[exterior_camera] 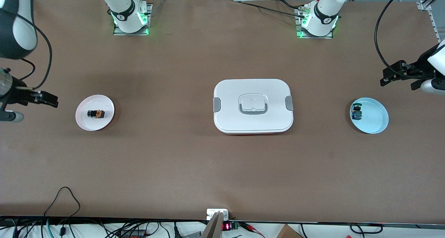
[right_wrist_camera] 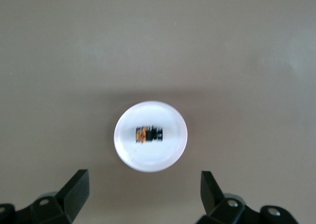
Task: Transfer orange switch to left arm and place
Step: 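Move the right gripper down toward the orange switch on the pink plate, then lower the right gripper over the orange switch and close on it, then lift the orange switch off the pink plate with the right gripper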
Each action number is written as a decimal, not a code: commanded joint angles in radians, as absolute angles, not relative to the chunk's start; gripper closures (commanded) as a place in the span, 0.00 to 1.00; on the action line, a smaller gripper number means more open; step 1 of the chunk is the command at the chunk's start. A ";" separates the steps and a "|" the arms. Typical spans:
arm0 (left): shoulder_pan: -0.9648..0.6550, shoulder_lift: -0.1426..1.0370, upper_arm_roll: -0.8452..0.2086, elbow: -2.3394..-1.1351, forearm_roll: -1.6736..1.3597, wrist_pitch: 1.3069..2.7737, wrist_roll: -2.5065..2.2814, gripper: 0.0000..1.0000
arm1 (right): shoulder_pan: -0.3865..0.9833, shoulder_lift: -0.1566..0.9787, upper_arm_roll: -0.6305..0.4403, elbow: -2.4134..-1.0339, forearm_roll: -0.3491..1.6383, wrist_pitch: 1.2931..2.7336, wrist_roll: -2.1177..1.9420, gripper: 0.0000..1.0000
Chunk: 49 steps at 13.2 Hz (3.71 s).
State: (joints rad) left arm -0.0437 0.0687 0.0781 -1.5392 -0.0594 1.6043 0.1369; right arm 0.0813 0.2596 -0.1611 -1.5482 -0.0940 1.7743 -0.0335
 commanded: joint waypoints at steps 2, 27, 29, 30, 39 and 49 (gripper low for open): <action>-0.040 0.081 0.077 -1.508 -0.049 1.585 0.138 0.00 | 0.071 0.311 -0.160 -1.580 -0.118 1.836 -0.029 0.00; -0.040 0.081 0.077 -1.508 -0.049 1.585 0.138 0.00 | 0.015 0.437 -0.153 -2.089 0.003 2.465 -0.040 0.00; -0.040 0.081 0.077 -1.508 -0.049 1.585 0.138 0.00 | 0.017 0.448 -0.153 -2.088 0.002 2.467 -0.041 0.00; -0.040 0.081 0.077 -1.508 -0.049 1.585 0.138 0.00 | 0.017 0.452 -0.153 -2.089 0.002 2.467 -0.044 0.00; -0.040 0.081 0.077 -1.508 -0.049 1.585 0.138 0.00 | 0.018 0.477 -0.152 -2.089 0.002 2.467 -0.127 0.00; -0.040 0.081 0.077 -1.508 -0.049 1.585 0.138 0.00 | 0.014 0.486 -0.153 -2.086 0.000 2.457 -0.141 0.60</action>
